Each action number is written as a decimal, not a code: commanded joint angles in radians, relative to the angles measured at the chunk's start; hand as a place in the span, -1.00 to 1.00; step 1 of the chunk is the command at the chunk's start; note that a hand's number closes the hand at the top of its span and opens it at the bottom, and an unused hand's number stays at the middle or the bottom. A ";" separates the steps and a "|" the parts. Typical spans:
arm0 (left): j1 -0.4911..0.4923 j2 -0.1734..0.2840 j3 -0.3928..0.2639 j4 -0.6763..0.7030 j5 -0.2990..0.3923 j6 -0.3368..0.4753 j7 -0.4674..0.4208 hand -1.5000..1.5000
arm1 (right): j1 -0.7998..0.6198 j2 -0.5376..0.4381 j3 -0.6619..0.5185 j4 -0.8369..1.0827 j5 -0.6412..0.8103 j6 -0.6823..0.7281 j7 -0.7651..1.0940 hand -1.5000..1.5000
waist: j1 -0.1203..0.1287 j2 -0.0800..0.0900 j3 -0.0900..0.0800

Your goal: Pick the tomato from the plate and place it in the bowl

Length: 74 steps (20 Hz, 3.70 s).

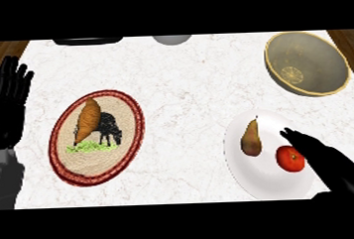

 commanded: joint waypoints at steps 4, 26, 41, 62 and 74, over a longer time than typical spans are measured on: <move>0.046 -0.016 0.032 -0.030 -0.015 -0.026 -0.020 0.00 | -0.011 0.051 0.010 0.095 0.085 -0.036 -0.044 -1.00 | 0.002 0.000 0.000; 0.014 -0.039 0.066 -0.008 -0.035 -0.070 -0.015 0.00 | -0.122 0.066 -0.089 0.316 0.171 -0.192 -0.215 1.00 | 0.001 0.000 0.000; -0.069 -0.067 0.005 -0.037 -0.038 -0.074 0.024 0.00 | -0.425 -0.407 -0.283 0.623 0.088 -0.106 -0.680 1.00 | 0.118 0.061 0.018; -0.106 -0.084 -0.022 -0.018 -0.055 -0.070 0.018 0.00 | -0.711 -0.617 -0.454 0.992 -0.273 0.055 -1.200 1.00 | 0.141 0.053 0.015; -0.122 -0.088 -0.036 0.000 -0.067 -0.067 0.028 0.00 | -0.824 -0.688 -0.291 1.051 -0.399 0.219 -1.216 1.00 | 0.146 0.043 0.006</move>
